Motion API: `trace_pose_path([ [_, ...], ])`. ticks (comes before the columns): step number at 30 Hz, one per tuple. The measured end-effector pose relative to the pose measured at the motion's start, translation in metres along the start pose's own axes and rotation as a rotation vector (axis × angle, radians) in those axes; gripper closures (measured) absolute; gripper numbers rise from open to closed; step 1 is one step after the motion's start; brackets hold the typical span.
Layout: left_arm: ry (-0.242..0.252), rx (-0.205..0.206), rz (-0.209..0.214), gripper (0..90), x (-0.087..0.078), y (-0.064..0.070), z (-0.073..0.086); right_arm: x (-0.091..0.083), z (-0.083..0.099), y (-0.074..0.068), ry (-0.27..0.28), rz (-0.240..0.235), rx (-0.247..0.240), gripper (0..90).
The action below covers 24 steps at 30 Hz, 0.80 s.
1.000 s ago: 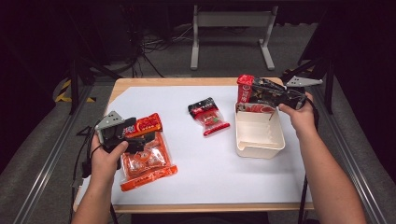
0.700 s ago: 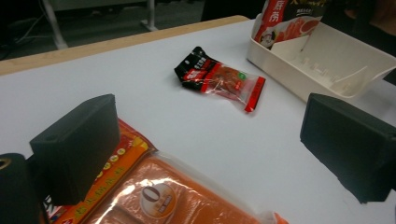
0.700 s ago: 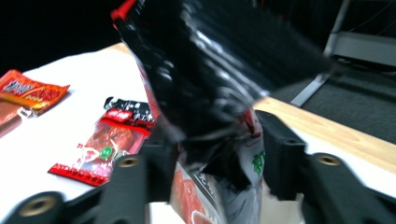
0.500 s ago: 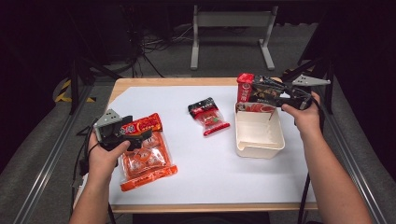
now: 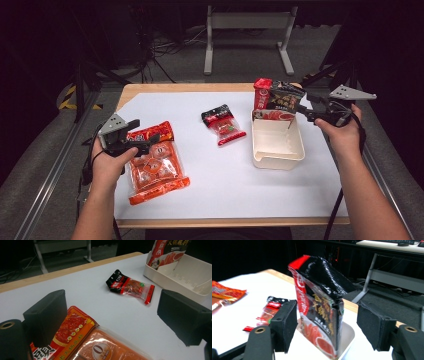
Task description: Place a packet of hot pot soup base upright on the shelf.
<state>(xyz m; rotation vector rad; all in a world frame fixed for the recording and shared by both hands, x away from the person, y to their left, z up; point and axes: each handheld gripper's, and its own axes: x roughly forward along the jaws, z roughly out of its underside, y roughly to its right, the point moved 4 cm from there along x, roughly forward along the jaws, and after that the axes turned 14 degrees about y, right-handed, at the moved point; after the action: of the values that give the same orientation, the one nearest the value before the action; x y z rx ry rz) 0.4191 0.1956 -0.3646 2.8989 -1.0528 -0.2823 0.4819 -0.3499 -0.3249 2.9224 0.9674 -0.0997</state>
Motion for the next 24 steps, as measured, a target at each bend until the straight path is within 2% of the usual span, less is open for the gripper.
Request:
trace_pose_path([
  [4, -0.001, -0.007, 0.003, 10.5, -0.002, -0.002, -0.002, -0.015, -0.004, -0.011, 0.01, 0.005, -0.034, 36.0],
  [8, -0.023, -0.034, 0.003, 13.2, -0.004, -0.005, -0.001, -0.026, -0.008, -0.025, 0.037, -0.023, -0.009, 35.7],
  [11, -0.023, -0.042, 0.005, 13.2, -0.006, -0.005, -0.001, -0.033, -0.006, -0.035, 0.039, -0.009, 0.005, 33.7],
  [12, -0.02, -0.04, -0.001, 13.2, -0.006, -0.006, -0.001, -0.033, -0.006, -0.035, 0.039, -0.009, 0.005, 33.7],
  [15, -0.023, -0.026, -0.024, 11.8, -0.008, -0.01, 0.0, -0.042, -0.001, -0.048, 0.019, 0.011, 0.027, 33.7],
  [18, -0.035, -0.026, -0.039, 11.2, -0.008, -0.013, 0.003, -0.046, 0.005, -0.061, 0.026, -0.005, 0.031, 33.8],
  [21, -0.034, -0.03, -0.035, 11.1, -0.006, -0.015, 0.005, -0.042, 0.005, -0.069, 0.011, -0.041, 0.004, 32.2],
  [23, -0.024, -0.03, -0.032, 10.9, -0.007, -0.015, 0.004, -0.042, 0.002, -0.074, 0.031, -0.052, 0.032, 30.2],
  [24, -0.024, -0.03, -0.032, 10.9, -0.007, -0.015, 0.004, -0.041, 0.002, -0.075, 0.031, -0.059, 0.03, 30.2],
])
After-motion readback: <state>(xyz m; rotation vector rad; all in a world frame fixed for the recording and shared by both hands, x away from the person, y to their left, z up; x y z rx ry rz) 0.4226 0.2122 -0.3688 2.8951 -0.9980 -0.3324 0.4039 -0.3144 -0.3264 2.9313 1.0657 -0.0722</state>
